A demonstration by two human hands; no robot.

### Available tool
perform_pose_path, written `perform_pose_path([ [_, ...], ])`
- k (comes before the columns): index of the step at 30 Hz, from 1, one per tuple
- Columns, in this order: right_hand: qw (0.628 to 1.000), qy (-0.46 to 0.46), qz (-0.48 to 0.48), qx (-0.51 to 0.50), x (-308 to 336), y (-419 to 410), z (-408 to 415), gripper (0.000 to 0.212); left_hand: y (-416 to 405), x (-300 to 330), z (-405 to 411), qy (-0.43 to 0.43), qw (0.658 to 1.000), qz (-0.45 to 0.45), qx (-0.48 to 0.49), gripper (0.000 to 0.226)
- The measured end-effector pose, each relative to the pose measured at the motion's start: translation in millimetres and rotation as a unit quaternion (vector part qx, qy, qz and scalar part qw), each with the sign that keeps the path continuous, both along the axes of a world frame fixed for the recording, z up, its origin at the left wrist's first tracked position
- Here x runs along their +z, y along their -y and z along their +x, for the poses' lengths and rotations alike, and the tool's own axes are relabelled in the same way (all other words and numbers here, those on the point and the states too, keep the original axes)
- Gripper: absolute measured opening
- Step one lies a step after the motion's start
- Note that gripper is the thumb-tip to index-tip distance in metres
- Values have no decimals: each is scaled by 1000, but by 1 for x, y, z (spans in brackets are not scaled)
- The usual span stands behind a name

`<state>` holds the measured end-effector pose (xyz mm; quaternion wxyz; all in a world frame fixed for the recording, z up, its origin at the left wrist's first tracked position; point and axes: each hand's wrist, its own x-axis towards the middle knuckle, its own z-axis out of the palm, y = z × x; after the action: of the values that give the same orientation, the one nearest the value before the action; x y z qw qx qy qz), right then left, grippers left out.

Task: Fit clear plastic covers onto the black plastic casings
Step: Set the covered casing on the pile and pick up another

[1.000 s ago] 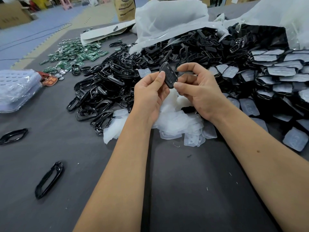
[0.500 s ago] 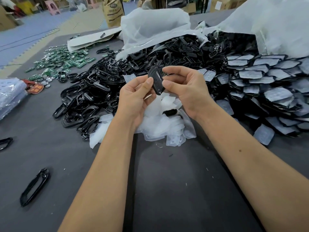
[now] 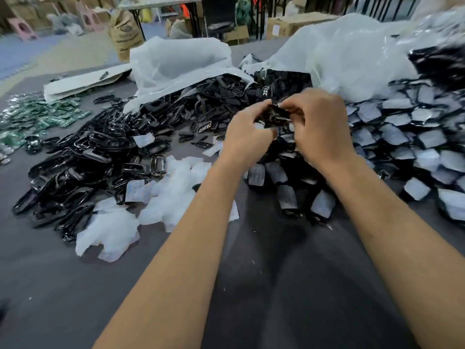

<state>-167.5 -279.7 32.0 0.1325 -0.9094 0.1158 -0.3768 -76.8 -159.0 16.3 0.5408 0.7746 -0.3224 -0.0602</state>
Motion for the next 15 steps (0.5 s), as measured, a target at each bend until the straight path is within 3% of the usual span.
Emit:
perform_pose_path([
  [3,997,-71,-18,-37,-2,24,-8,39,29,-8,-7,103,984,145,-1,61],
  [5,992,-119,-11,-42,-2,36,-11,39,37,-12,-10,125,970,207,7,58],
  [10,995,-89,8,-37,3,32,-7,33,29,-15,-16,115,983,128,68,52],
  [15,998,-65,14,-11,3,-2,14,28,-7,-8,-9,131,976,134,106,40],
])
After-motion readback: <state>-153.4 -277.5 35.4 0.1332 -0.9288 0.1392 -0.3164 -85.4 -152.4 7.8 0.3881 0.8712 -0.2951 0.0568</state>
